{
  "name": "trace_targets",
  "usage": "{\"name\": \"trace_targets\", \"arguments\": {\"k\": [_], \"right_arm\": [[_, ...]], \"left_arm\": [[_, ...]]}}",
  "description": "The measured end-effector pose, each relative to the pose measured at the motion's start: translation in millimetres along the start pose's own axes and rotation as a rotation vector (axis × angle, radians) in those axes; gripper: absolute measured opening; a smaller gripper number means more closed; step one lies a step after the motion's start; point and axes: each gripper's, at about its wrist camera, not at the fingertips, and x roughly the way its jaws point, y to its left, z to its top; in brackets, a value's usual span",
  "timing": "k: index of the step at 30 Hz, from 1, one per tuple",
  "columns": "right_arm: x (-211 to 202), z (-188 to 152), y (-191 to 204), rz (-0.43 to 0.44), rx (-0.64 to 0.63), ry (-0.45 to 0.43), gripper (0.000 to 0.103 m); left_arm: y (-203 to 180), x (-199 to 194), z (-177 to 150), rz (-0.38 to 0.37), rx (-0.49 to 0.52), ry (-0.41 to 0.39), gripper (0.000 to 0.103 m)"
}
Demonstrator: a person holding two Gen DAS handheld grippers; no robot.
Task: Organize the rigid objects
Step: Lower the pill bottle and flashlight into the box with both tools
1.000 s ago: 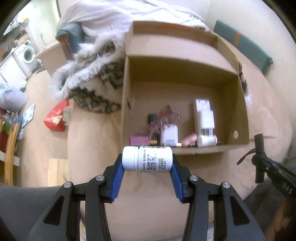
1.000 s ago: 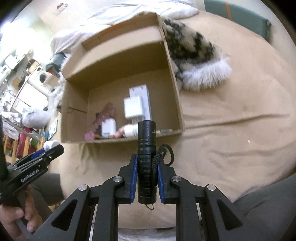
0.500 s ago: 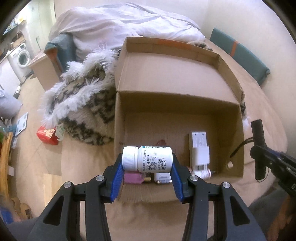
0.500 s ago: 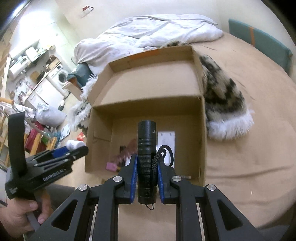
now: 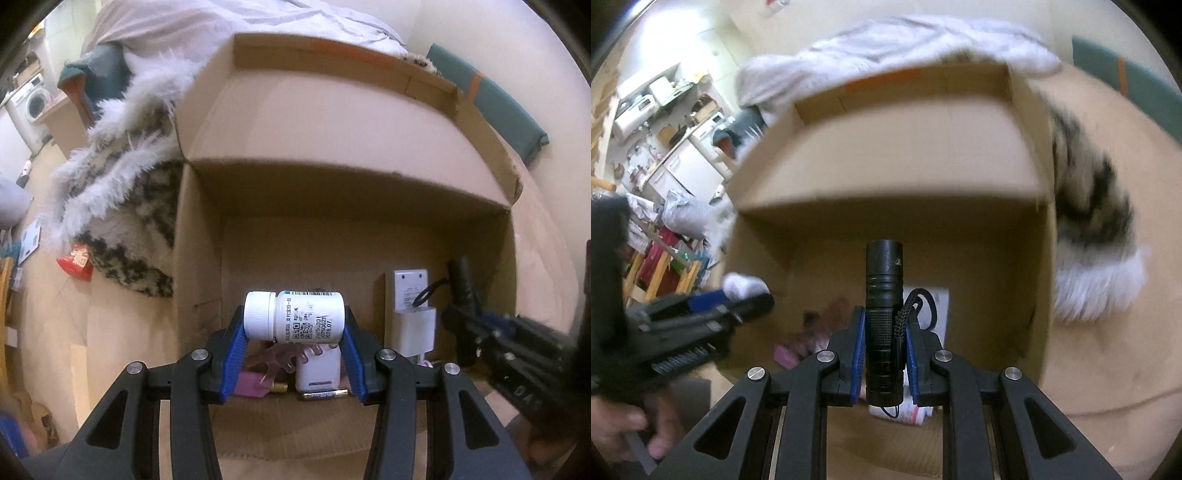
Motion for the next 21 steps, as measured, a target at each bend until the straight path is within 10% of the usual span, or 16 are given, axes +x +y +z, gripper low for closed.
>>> {"name": "trace_targets", "arguments": {"k": [21], "right_arm": [[29, 0, 6, -0.016, -0.009, 0.086, 0.021]], "left_arm": [[-17, 32, -21, 0.060, 0.061, 0.046, 0.043]]}}
